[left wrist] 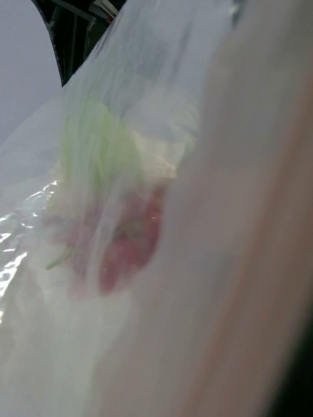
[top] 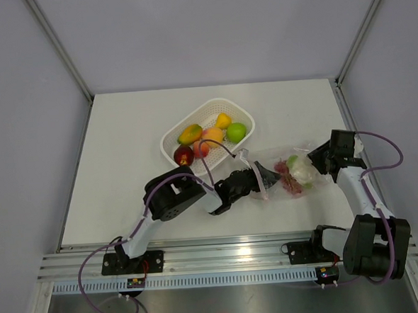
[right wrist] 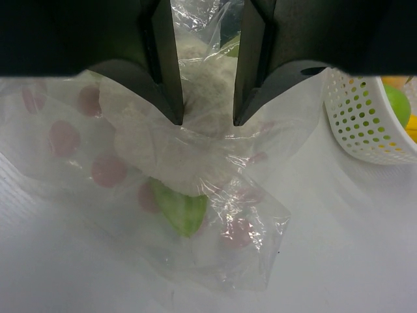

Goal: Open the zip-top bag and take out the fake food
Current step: Adjust the zipper food storage bag at the center of the board.

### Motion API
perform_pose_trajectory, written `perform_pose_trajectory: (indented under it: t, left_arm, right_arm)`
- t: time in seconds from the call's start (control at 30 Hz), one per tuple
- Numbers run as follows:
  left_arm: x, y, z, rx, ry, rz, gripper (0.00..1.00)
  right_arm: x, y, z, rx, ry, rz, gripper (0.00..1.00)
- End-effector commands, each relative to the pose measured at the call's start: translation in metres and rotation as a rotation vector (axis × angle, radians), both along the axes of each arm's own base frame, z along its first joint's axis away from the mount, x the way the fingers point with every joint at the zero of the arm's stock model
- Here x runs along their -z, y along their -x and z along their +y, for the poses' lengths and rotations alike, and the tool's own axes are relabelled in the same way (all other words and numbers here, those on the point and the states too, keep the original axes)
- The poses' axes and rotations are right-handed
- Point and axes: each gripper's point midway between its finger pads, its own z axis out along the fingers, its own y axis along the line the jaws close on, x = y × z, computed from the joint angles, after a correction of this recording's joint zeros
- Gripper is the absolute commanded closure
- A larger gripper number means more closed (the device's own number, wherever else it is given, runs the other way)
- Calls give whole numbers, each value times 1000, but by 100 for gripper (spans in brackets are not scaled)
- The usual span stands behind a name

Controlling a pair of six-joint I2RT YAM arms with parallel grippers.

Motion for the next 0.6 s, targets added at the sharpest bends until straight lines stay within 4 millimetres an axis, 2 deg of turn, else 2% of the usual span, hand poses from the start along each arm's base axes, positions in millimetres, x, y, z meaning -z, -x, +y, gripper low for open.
perform_pose_trajectory:
  t: [0.0,0.3,0.57]
  left_arm:
    - [-14,-3,-12,13,30,-51,47]
    - [1,5,-14,44,15,2,47]
    - [13,32,-15,85,-5,61,48]
  right_arm:
    - [14,7,18,-69,-75,44,57]
    - [6,8,14,-56,-49,19,59]
    - [6,7,13,-52,-46,18,60]
